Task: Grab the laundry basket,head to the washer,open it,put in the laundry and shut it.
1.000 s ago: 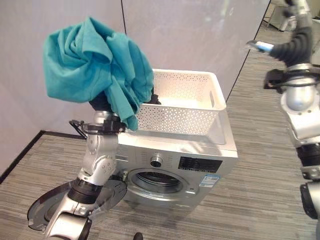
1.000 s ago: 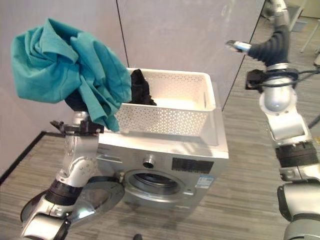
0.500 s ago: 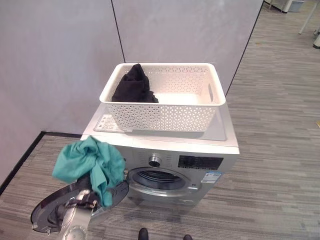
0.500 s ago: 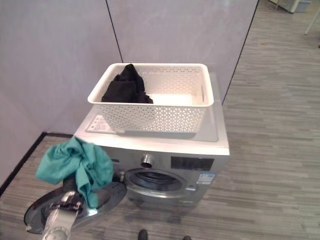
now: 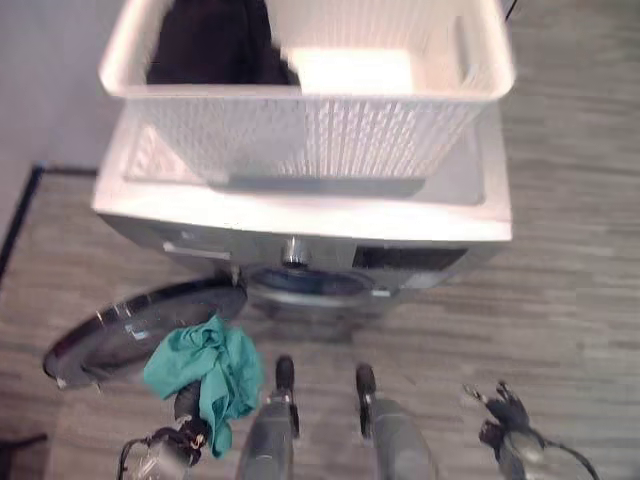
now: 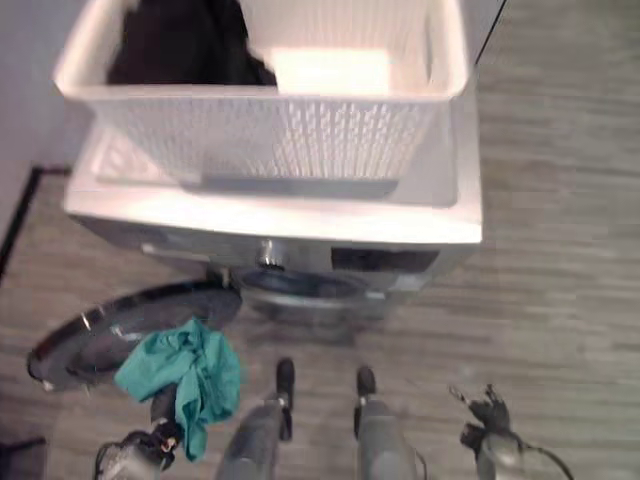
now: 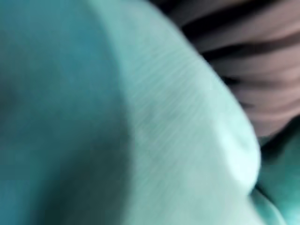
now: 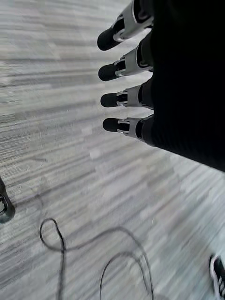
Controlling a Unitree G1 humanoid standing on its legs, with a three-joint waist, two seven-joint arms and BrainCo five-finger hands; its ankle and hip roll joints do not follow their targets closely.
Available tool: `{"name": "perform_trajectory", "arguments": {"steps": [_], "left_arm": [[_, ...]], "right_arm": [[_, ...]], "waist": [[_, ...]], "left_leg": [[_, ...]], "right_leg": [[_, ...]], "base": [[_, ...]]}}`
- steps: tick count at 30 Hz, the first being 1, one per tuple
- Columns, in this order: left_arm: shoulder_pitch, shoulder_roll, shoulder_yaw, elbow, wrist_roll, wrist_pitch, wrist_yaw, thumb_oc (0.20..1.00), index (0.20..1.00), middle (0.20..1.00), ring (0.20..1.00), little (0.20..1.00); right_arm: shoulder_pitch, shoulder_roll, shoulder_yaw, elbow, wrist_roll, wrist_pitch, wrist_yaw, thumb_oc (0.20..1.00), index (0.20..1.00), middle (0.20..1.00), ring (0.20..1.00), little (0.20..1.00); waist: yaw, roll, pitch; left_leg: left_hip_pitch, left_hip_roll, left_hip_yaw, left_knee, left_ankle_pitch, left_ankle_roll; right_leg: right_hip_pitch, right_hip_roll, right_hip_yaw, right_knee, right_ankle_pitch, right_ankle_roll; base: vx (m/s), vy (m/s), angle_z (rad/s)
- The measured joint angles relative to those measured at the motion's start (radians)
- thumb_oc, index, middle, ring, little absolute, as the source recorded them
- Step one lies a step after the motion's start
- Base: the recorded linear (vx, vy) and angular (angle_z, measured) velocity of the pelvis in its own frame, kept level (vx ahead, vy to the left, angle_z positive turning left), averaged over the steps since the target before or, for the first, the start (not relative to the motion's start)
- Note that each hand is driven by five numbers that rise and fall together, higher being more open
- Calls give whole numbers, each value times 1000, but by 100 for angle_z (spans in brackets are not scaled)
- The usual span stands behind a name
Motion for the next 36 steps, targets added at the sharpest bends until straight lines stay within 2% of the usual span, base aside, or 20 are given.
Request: {"name": "perform_trajectory", "arguments": {"steps": [1, 3, 4, 5, 6, 7, 9, 10, 11, 12, 14, 15, 17, 18, 20, 25, 28, 31, 32, 36], "left_arm": [[-89, -8, -69, 53, 34, 2, 2, 200, 200, 200, 200, 200], [-128, -36, -97, 88, 55, 0, 13, 200, 200, 200, 200, 200], [-149, -45, -111, 89, 67, 0, 23, 200, 200, 200, 200, 200], [-168, -49, -137, 87, 70, -1, 27, 200, 200, 200, 200, 200], [-171, -69, -134, 84, 74, 0, 28, 200, 200, 200, 200, 200], [-213, -92, -134, 88, 74, -9, 37, 200, 200, 200, 200, 200], [-249, -91, -141, 86, 74, -18, 46, 200, 200, 200, 200, 200], [-269, -92, -142, 87, 74, -22, 59, 200, 200, 200, 200, 200], [-290, -105, -144, 110, 74, -32, 73, 200, 200, 200, 200, 200], [-316, -110, -143, 133, 74, -32, 84, 200, 200, 200, 200, 200], [-376, -123, -143, 180, 75, -44, 112, 200, 200, 200, 200, 200], [-419, -133, -138, 215, 75, -52, 127, 200, 200, 200, 200, 200], [-483, -146, -134, 269, 74, -56, 161, 200, 200, 200, 200, 200], [-523, -154, -133, 305, 74, -62, 189, 200, 200, 200, 200, 200], [-556, -163, -133, 323, 74, -78, 212, 200, 200, 200, 200, 200], [-813, -198, -89, 439, 63, -117, 300, 200, 200, 200, 200, 200], [-946, -179, -2, 516, 47, -149, 338, 200, 200, 200, 200, 200], [-984, -176, 57, 550, 7, -169, 358, 200, 200, 200, 200, 200], [-1017, -172, 96, 575, -29, -189, 387, 200, 200, 200, 200, 200], [-1054, -147, 125, 588, -89, -234, 432, 200, 200, 200, 200, 200]], "right_arm": [[-37, -1, -8, -36, 0, -3, -1, 1000, 1000, 1000, 1000, 1000], [-53, -1, 7, -35, -5, -4, 0, 1000, 1000, 1000, 1000, 1000], [-54, -4, 21, -21, -17, -8, -2, 1000, 1000, 1000, 1000, 1000], [-53, -17, 39, 1, -36, -9, -2, 1000, 1000, 1000, 1000, 1000], [-52, -24, 40, 17, -42, -1, -4, 1000, 1000, 1000, 1000, 1000], [-30, -25, 39, 50, -50, 0, -8, 1000, 1000, 1000, 1000, 1000], [-14, -24, 38, 82, -53, 1, -12, 1000, 1000, 1000, 1000, 1000], [-19, -28, 37, 90, -53, -2, -15, 1000, 1000, 1000, 1000, 1000], [-25, -40, 37, 90, -53, -5, -23, 1000, 1000, 1000, 1000, 1000], [-24, -42, 37, 74, -52, -5, -26, 1000, 1000, 1000, 1000, 1000], [-4, -37, 37, 65, -47, -5, -29, 1000, 1000, 1000, 1000, 1000], [-4, -32, 37, 69, -46, -5, -30, 1000, 1000, 1000, 1000, 1000], [-17, -33, 41, 59, -36, -17, -31, 1000, 1000, 1000, 1000, 1000], [-19, -31, 49, 49, -28, -31, -33, 1000, 1000, 1000, 1000, 1000], [-22, -33, 64, 52, -20, -37, -40, 1000, 1000, 1000, 1000, 1000], [-34, -18, 139, 54, 1, -42, -49, 1000, 1000, 1000, 1000, 1000], [-44, 7, 158, 53, 23, -49, -47, 1000, 1000, 1000, 1000, 1000], [-44, 10, 196, 53, 39, -51, -44, 1000, 1000, 1000, 1000, 1000], [-44, 12, 207, 59, 39, -52, -43, 1000, 1000, 1000, 1000, 1000], [-43, 15, 230, 65, 40, -64, -43, 1000, 1000, 1000, 1000, 1000]], "waist": [[7, 16, 70], [-4, 22, 82], [-10, 17, 87], [-11, 22, 91], [-23, 36, 93], [-36, 27, 98], [-41, 17, 100], [-42, 14, 100], [-44, 12, 100], [-59, 8, 102], [-73, 0, 101], [-78, -6, 104], [-83, -11, 106], [-90, -17, 106], [-98, -17, 105], [-146, -30, 105], [-178, -54, 102], [-181, -77, 99], [-189, -99, 95], [-192, -146, 76]], "left_leg": [[-67, -7, 2, 60, -8, 0], [-111, -11, -5, 85, -33, -5], [-147, -18, -5, 146, -62, 21], [-180, -19, -7, 277, -108, 76], [-171, -10, -11, 289, -161, 44], [-191, -6, -7, 273, -158, 31], [-228, -5, -8, 296, -157, 30], [-260, -9, -11, 340, -164, 41], [-270, -5, -10, 409, -213, 63], [-287, 1, -11, 395, -221, 38], [-325, 10, -5, 406, -220, 37], [-340, 11, -8, 410, -215, 28], [-359, 14, -13, 401, -212, 32], [-357, 28, -21, 392, -213, 29], [-353, 27, -32, 366, -212, 30], [-352, 46, -34, 363, -210, 19], [-349, 62, -31, 379, -234, 6], [-348, 72, -34, 379, -239, 13], [-358, 83, -37, 380, -241, 12], [-393, 103, -42, 415, -258, 11]], "right_leg": [[-76, -8, 5, 95, -25, -9], [-118, -18, 5, 111, -24, -12], [-139, -25, -1, 120, -18, -21], [-160, -33, -9, 146, -17, -24], [-168, -19, -16, 158, -19, -20], [-193, -12, -13, 190, -34, -24], [-230, -22, -15, 201, -40, -28], [-256, -21, -21, 203, -40, -28], [-292, -13, -26, 214, -39, -26], [-309, -11, -28, 215, -32, -13], [-340, -6, -25, 254, -50, -35], [-358, -8, -30, 253, -38, -31], [-379, 1, -43, 232, -36, -29], [-379, 8, -50, 216, -30, -22], [-375, 11, -56, 188, -21, -7], [-375, 34, -61, 160, 14, -25], [-375, 61, -52, 157, 20, -50], [-371, 74, -50, 144, 27, -61], [-371, 86, -54, 127, 30, -65], [-387, 105, -63, 117, 36, -74]], "base": [[-125, -33, 25], [-83, -34, 18], [-42, -11, 9], [0, 0, 0], [-58, -21, 16], [-49, -28, 29], [-35, -24, 32], [-40, -14, -18], [-13, -14, -29], [-11, -10, -28], [6, -4, 13], [11, 0, 9], [24, 8, -22], [105, 11, -34], [103, 23, -23], [63, 12, -16], [61, -2, -26], [41, -8, -15], [40, 10, -10], [26, 24, -9]]}}
